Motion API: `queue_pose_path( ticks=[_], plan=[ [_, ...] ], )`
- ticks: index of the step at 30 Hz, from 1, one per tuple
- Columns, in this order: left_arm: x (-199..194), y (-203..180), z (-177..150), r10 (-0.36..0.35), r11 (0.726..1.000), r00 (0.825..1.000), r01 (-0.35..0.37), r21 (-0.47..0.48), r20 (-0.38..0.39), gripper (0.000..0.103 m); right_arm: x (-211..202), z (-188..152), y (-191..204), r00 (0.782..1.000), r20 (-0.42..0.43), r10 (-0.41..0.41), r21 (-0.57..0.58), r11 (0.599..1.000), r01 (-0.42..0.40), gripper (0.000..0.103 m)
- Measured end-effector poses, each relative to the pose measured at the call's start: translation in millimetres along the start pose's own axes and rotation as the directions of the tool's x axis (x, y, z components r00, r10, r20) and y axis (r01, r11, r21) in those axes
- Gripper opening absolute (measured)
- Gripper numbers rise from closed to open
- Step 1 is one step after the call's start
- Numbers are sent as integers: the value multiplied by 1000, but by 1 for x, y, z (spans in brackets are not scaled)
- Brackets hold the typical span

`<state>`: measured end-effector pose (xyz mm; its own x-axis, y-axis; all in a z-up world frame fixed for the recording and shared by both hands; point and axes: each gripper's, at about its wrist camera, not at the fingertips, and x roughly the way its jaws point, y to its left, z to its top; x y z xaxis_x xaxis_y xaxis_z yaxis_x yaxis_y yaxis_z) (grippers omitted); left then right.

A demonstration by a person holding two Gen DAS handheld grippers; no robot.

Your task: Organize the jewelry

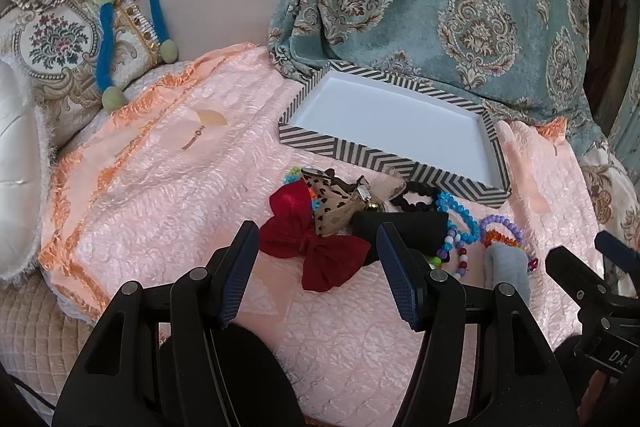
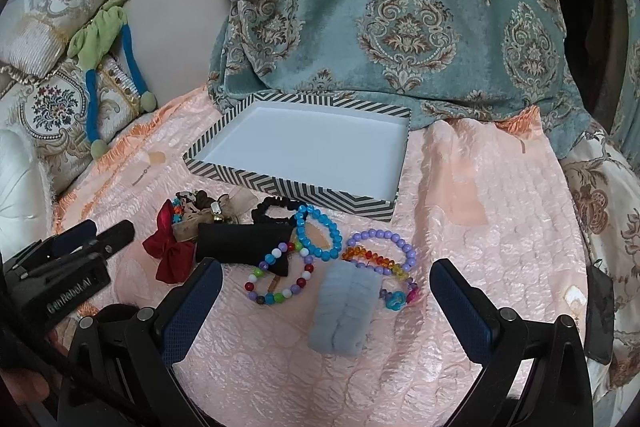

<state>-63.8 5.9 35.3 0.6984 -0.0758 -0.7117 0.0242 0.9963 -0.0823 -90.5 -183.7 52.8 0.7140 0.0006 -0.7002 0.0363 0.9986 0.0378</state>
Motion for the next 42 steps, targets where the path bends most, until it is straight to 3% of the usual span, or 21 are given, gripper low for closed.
queue_pose_path(
  ticks=[6,13,21,27,31,39,42],
  plan=[
    [1,31,13,-7,997,1000,6,-77,-14,61,4,3,-24,999,-4,32,54,998,-32,100],
    [15,63,18,-30,984,997,17,-178,-67,61,15,2,-41,997,-23,71,79,994,-69,84],
    [41,57,11,-75,985,985,49,-163,-154,61,38,2,-43,991,-65,115,69,991,-110,77],
    [63,48,2,-92,985,971,56,-164,-221,61,65,15,-41,984,-108,144,50,989,-140,58],
    [78,48,3,-90,983,968,49,-178,-233,61,91,24,-36,972,-158,172,22,985,-171,53],
    [106,48,4,-112,975,963,59,-213,-245,61,150,30,-14,948,-284,145,-99,979,-180,41],
    [114,50,5,-121,972,962,65,-225,-245,60,164,29,-17,942,-304,142,-93,980,-178,29]
  ],
)
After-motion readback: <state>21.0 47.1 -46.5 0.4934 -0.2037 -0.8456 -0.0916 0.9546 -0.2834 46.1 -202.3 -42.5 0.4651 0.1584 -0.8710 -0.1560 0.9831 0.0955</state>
